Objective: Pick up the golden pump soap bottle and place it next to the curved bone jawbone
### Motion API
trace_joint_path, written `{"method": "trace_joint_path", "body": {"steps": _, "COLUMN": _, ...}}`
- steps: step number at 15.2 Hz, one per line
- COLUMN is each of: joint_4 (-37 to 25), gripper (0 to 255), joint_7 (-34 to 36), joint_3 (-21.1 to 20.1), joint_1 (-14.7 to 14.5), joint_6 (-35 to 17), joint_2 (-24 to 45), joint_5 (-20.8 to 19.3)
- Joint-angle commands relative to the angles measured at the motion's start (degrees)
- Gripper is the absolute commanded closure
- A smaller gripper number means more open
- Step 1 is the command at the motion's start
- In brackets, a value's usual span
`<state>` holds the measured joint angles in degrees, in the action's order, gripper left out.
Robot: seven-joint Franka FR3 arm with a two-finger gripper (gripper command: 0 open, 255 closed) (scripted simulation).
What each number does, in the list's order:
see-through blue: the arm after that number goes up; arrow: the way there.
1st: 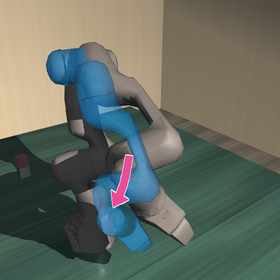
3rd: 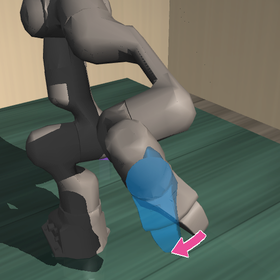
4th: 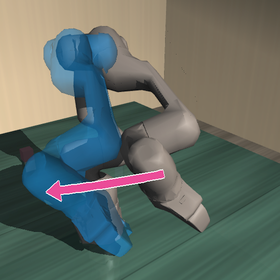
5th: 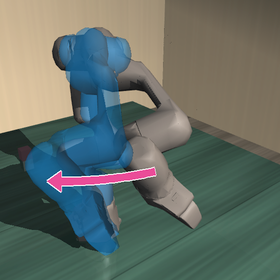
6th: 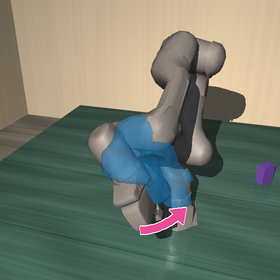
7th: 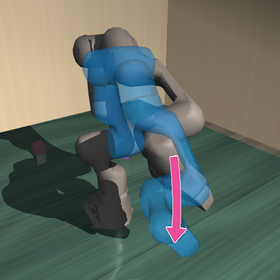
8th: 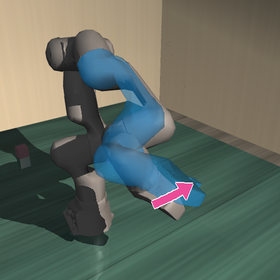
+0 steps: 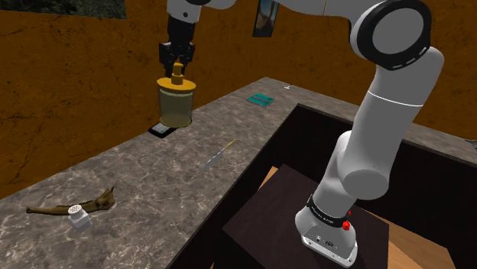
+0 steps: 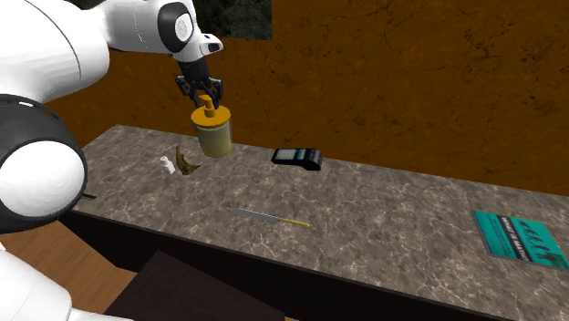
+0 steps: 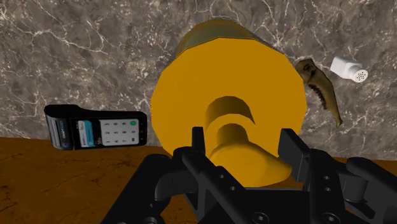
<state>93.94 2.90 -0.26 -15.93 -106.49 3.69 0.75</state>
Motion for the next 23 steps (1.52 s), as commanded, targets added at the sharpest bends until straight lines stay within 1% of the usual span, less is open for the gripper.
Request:
{"method": "trace_joint_path", "body": {"steps": 1, "joint_4": -1.65, "gripper": 255, "joint_7": 2.62, "joint_3": -1.12, "joint_1": -1.32, "joint_6": 0.43, "joint_2": 1.13, "joint_5": -0.49}}
{"method": "trace_joint_path", "body": {"steps": 6, "joint_4": -6.84, "gripper": 255, "joint_7": 9.14, "joint_3": -3.79, "joint_1": -4.97, "joint_6": 1.70, "joint_2": 5.09, "joint_5": -2.02}}
{"method": "trace_joint_path", "body": {"steps": 8, "joint_4": -10.46, "gripper": 255, "joint_7": 12.43, "joint_3": -5.04, "joint_1": -6.96, "joint_6": 2.72, "joint_2": 7.76, "joint_5": -2.96}}
{"method": "trace_joint_path", "body": {"steps": 23, "joint_4": 1.63, "gripper": 255, "joint_7": 12.67, "joint_3": -4.92, "joint_1": -6.85, "joint_6": -8.99, "joint_2": 7.38, "joint_5": -3.03}}
